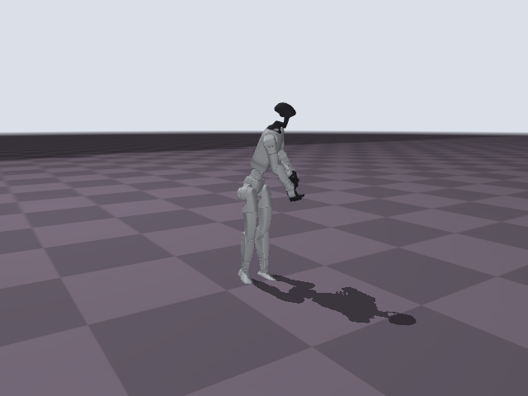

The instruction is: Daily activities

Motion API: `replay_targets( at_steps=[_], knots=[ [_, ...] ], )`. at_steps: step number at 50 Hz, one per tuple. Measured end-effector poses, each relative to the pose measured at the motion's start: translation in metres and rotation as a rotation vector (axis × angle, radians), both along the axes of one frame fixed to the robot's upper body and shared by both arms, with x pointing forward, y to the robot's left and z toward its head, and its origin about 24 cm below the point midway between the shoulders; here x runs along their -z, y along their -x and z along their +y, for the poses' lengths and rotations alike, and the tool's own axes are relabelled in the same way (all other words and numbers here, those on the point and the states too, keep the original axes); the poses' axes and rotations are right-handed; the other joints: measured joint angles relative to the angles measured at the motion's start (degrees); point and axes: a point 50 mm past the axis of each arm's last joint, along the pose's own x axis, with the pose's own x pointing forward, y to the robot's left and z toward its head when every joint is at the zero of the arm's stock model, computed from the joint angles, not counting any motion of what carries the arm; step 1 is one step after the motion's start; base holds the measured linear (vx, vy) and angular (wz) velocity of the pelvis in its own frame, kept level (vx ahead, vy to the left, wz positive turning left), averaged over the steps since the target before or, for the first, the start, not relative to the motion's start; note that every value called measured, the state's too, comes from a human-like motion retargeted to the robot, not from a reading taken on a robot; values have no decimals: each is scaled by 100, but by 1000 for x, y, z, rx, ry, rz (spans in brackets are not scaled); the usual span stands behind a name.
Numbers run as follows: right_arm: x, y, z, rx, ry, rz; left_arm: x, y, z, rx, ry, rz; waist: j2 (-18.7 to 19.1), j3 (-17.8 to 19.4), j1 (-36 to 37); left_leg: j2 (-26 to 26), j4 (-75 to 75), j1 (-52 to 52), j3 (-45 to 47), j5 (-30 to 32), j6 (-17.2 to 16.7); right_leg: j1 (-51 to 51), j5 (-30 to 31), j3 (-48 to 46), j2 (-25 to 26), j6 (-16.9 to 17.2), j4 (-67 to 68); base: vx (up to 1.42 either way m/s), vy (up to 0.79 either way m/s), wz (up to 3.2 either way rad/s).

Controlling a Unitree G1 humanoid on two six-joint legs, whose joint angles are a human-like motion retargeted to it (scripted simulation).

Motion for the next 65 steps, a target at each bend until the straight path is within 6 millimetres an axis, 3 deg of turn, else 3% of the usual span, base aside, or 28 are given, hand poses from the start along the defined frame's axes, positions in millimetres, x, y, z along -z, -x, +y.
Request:
replay_targets(
  at_steps=[9, 20, 32, 41, 43, 45, 47, 49, 54, 65],
  knots=[
    [0, -1, -9, 81, -49, 3, -8, 3, 1, 73, 0, -33, 162, -33, 192, -4, -5, -37, 156, 220, 0, 145, 65, -306, -6, -5, -167, -2, 1, 47],
    [0, 3, 4, 74, -136, 17, -17, 17, 5, 202, 62, -17, 262, -143, 467, 1, -12, -49, 403, 368, 0, 278, 114, -493, -9, 4, -317, -3, 3, 31],
    [-2, -8, -2, 75, 15, -1, -29, 18, -2, 236, 77, -93, 305, -202, 628, 45, -17, -148, 648, 464, 0, 210, 199, -448, 11, 1, -423, -1, 1, 3],
    [1, -1, 24, -33, 43, -45, -38, 9, 8, 208, 33, -231, 23, -249, 499, 193, -9, -191, 924, 414, 0, 28, 209, -95, 47, 46, -454, -7, 0, -10],
    [3, 2, 30, -39, 25, -57, -38, 7, 15, 180, 18, -270, -98, -243, 389, 196, -4, -168, 1022, 429, 0, -100, 190, 210, 30, 204, -413, -9, 0, 6],
    [6, 7, 36, -33, 10, -66, -38, 6, 24, 142, 2, -307, -268, -195, 211, 83, 1, -107, 1046, 491, 0, -418, 107, 1089, -17, 737, -375, -11, 2, 66],
    [10, 13, 43, -13, 0, -68, -35, 8, 34, 98, -17, -335, -481, -132, -71, -137, -9, -28, 974, 606, 0, -911, 118, 2599, -103, 1504, -345, -12, 3, 105],
    [14, 17, 48, 17, 1, -74, -31, 8, 43, 41, -42, -360, -643, -139, -289, -233, -23, -17, 1049, 695, 0, -1181, 203, 3371, -235, 1863, -224, -10, 0, 38],
    [19, 22, 57, 74, 51, -102, -19, 2, 61, -114, -114, -388, -953, -246, -516, -203, -31, -108, 1597, 797, 0, -1329, -68, 3042, -738, 1889, 346, -9, -6, -41],
    [20, 32, 75, 102, 124, -213, 6, -4, 67, -248, -173, -321, -1188, -579, -580, 141, -43, -263, 2460, 839, 0, -939, -81, 2084, -2080, 1951, 828, -6, -19, -36]
  ],
)
